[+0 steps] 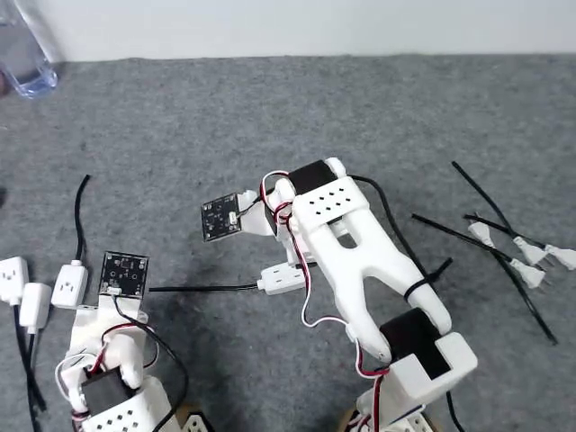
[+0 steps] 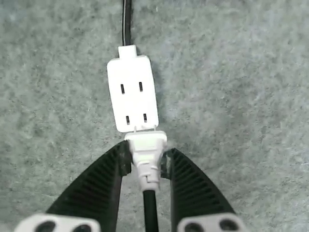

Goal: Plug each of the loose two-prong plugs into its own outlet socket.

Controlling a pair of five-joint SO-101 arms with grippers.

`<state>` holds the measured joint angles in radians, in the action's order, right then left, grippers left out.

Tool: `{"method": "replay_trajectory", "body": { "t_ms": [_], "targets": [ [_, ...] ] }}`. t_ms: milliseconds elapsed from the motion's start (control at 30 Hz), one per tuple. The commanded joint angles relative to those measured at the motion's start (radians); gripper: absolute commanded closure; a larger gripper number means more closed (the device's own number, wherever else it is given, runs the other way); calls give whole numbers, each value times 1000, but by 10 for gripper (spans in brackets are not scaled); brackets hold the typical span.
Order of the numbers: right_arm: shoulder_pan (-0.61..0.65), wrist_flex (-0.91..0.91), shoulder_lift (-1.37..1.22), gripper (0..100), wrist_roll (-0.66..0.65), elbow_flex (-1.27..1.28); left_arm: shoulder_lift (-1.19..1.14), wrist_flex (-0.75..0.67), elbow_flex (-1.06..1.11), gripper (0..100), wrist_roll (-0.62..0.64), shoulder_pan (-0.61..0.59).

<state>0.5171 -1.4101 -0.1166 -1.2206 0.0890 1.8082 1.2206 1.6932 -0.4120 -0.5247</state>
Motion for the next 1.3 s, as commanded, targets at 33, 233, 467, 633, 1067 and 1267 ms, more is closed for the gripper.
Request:
{"method": "replay_trajectory", "body": {
  "t_ms": [33, 233, 467, 633, 1067, 1267],
  "targets": [
    [12, 8, 8, 991, 17, 8, 8, 6, -10, 985, -11, -6],
    [10, 13, 8, 991, 40, 9, 8, 6, -10, 985, -11, -6],
    [36, 24, -2, 991, 38, 9, 8, 6, -10, 985, -11, -8],
    [39, 38, -2, 991, 38, 9, 8, 6, -10, 985, -11, -9],
    [33, 38, -2, 991, 9, 71, 8, 6, -10, 985, -11, -9],
    [22, 77, -2, 991, 8, 91, 8, 6, -10, 985, -11, -9]
  ]
}}
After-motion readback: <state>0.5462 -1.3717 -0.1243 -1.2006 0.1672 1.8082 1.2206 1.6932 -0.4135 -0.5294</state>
